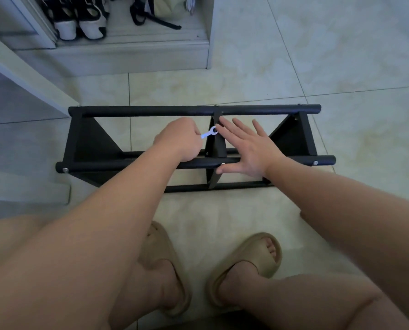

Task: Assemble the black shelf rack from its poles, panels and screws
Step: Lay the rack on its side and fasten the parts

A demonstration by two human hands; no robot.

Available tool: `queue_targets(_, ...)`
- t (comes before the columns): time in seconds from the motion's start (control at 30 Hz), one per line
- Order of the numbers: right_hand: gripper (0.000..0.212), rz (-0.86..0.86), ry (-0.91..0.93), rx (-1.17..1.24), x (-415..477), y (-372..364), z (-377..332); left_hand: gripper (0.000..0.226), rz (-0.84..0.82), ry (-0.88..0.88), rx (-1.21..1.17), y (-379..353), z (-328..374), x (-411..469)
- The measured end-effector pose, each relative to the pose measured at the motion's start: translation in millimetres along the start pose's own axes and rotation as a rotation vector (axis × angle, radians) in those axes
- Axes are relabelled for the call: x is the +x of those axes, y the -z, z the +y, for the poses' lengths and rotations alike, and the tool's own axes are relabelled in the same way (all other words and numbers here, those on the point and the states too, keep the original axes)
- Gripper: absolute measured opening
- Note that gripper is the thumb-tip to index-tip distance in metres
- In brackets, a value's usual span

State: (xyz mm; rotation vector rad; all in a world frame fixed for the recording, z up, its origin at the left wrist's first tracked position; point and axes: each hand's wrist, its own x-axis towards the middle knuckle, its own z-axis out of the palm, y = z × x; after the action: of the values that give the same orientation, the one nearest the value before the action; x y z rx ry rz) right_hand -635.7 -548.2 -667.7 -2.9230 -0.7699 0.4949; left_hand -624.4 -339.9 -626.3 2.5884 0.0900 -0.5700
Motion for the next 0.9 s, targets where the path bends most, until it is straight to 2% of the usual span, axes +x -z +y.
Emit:
queue_targets(0.1,0.12,-0.019,-0.053,0.059,-2,6,15,0.02,0.071,-0.027,-0.034,9,12,5)
queue_targets(0.17,0.112,0.005,-0.086,0.073,-19,10,32,0.018,0.077,-0.074,-0.051,9,26,5)
queue_targets(0.37,0.098,0.017,-0.275,0.032,-117,23,108,0.019,-0.081,-0.291,-0.026,-24,108,-9)
queue_targets(0.5,0.093,-0.021,-0.452,0.055,-192,3,149,0.022,-0.181,-0.4,-0.036,-74,166,-23)
queue_targets(0.6,0.084,-0.049,-0.571,0.125,-241,-27,172,0.017,-0.331,-0.446,-0.016,-124,202,-32)
queue_targets(0.7,0.077,-0.067,-0.647,0.156,-275,-62,193,0.021,-0.479,-0.407,0.001,-178,229,-32)
queue_targets(0.9,0.069,-0.098,-0.74,0.247,-299,-121,226,0.02,-0.597,-0.35,0.057,-283,271,-17)
